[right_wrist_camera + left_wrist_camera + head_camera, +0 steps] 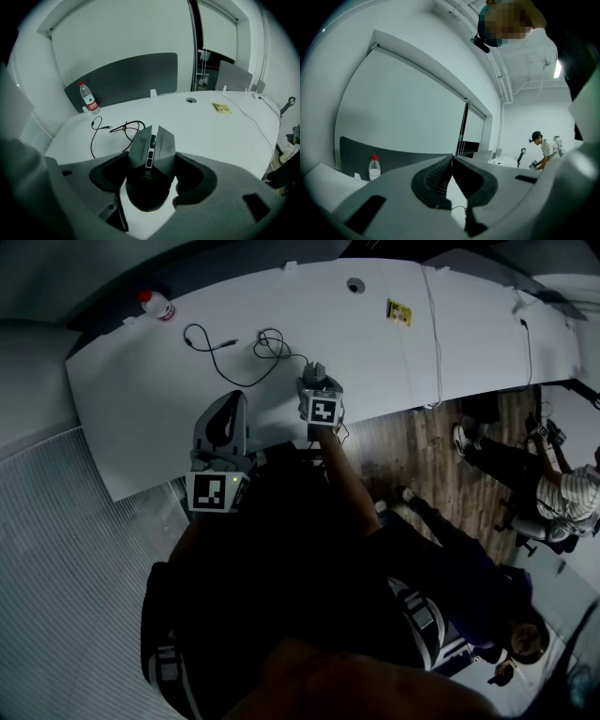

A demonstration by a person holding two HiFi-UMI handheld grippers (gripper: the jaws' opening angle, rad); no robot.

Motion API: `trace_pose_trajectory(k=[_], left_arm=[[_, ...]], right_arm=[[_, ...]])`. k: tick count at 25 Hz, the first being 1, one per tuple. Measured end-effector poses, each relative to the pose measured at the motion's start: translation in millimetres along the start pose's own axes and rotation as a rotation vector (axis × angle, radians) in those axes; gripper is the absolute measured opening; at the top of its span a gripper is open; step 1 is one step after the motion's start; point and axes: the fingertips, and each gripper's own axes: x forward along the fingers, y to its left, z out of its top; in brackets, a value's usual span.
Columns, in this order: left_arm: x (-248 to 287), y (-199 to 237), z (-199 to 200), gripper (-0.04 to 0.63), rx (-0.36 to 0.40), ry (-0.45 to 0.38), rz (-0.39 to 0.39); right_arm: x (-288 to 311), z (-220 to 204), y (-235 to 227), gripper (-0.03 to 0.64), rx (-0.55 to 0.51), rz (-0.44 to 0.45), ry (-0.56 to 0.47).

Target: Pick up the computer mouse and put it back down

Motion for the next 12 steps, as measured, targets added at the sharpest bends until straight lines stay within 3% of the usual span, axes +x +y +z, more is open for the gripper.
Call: trace_pose_trajectory(k=[12], left_arm=[[-9.9, 5.8, 8.4, 0.006, 0.001, -0.024, -0.002]], right_arm=[[-23.3, 18.6, 6.1, 0.299, -0.027, -0.013, -0.096]])
